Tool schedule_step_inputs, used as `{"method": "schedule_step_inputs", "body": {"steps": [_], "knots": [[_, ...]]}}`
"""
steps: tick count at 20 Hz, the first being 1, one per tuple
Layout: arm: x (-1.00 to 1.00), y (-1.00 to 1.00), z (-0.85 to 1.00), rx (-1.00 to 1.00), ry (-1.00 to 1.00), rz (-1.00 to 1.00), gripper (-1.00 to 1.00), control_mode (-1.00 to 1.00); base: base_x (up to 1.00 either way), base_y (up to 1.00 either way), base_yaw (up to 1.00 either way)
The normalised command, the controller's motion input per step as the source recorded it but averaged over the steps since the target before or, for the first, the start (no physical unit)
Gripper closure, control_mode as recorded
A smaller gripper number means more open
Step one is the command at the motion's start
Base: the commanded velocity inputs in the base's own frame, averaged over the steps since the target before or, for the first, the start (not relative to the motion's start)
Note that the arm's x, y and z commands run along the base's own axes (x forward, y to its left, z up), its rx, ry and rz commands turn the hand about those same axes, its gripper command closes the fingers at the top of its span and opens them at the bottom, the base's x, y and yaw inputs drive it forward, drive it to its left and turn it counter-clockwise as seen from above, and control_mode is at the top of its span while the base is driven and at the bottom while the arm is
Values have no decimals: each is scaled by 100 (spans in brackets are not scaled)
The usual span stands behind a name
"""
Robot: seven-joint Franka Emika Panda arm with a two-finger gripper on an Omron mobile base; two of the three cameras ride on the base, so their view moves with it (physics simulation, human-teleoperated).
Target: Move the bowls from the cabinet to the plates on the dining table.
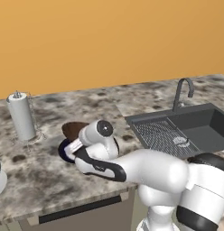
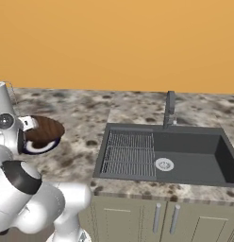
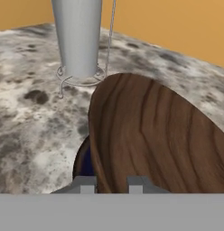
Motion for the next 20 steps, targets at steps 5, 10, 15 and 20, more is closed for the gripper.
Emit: {"method": "schedule_step_inputs", "body": {"steps": [5,10,15,20], "knots": [[14,0,-18,0,0,0,100,-100,0,0,0],[29,1,-29,0,0,0,100,-100,0,0,0],[27,5,-23,0,0,1,100,-100,0,0,0],[24,11,-15,0,0,1,100,-100,0,0,0]]}}
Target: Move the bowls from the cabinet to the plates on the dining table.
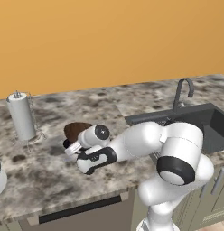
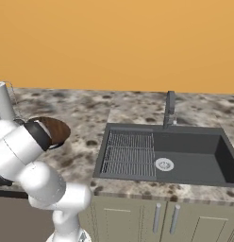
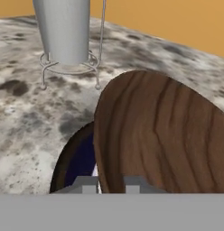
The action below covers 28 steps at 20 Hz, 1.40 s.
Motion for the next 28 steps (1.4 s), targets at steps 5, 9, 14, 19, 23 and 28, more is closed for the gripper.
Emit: {"method": "schedule_step_inputs", "body": {"steps": [5,9,14,19,23,28], "knots": [[2,20,-1,0,0,0,100,-100,0,0,0],[0,8,-1,0,0,0,-100,-100,0,0,0],[0,4,0,0,0,0,-100,-100,0,0,0],[-4,0,5,0,0,0,-100,-100,0,0,0],[-21,3,34,0,3,0,-100,-100,0,0,0],[-33,0,46,0,7,0,-100,-100,0,0,0]]}}
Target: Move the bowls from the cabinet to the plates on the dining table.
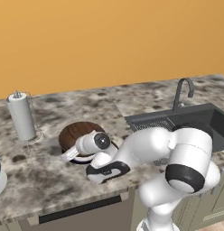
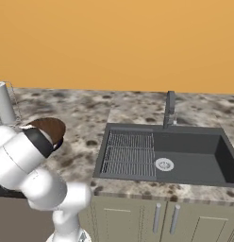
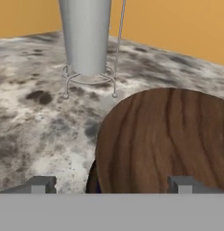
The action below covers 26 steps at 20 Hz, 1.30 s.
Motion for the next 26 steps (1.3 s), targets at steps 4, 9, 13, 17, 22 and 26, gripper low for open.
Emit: {"method": "schedule_step_inputs", "body": {"steps": [4,9,13,17,22,26], "knots": [[-51,0,50,-1,5,-4,-100,-100,0,0,0],[-30,-27,59,-7,0,-13,-100,-100,0,0,0],[-54,-36,50,0,0,-23,-100,-100,0,0,0],[-71,-51,52,0,0,-25,-100,-100,0,0,0],[-40,-80,61,0,0,-28,-100,-100,0,0,0],[-1,-100,73,0,0,-22,-100,-100,0,0,0]]}}
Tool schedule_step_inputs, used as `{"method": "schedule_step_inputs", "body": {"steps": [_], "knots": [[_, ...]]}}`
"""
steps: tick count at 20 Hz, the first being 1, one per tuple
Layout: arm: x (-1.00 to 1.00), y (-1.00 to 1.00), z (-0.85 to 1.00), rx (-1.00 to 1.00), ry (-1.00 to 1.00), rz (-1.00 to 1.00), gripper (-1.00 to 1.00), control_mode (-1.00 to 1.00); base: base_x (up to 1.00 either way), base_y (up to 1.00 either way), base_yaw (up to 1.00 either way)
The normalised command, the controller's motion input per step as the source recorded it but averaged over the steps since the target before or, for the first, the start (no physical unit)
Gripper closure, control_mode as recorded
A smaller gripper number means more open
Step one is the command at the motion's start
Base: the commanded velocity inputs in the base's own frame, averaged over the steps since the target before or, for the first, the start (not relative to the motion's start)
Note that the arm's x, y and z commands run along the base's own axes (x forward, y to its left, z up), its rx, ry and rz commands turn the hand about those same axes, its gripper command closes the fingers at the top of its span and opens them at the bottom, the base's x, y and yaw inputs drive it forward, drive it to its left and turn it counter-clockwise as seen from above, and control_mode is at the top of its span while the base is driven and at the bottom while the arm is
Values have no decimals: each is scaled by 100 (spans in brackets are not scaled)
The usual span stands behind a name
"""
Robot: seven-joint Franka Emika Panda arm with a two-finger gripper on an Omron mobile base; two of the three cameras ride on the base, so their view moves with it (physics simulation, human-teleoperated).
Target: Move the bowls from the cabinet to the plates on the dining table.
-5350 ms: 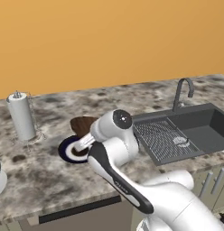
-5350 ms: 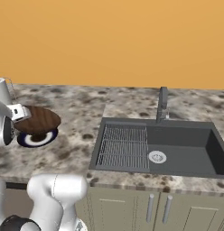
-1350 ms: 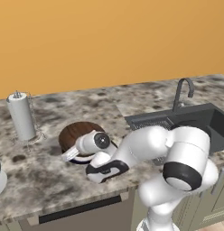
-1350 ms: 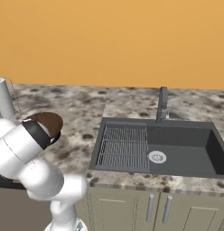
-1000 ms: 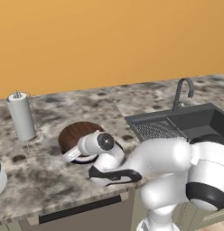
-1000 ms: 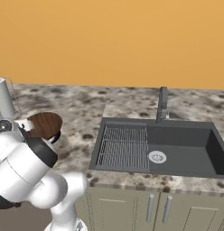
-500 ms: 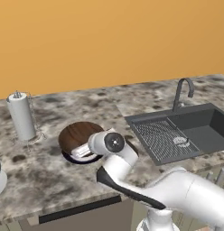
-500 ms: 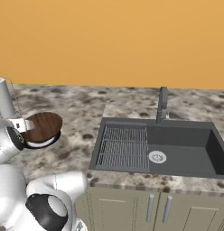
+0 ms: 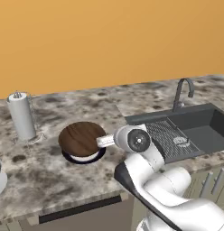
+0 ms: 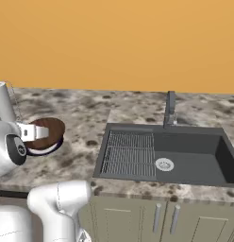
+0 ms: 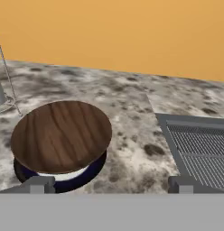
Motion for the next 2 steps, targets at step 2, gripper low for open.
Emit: {"method": "schedule_step_inputs", "body": {"steps": [2], "knots": [[0,-100,67,0,0,-15,-100,-100,0,0,0]]}}
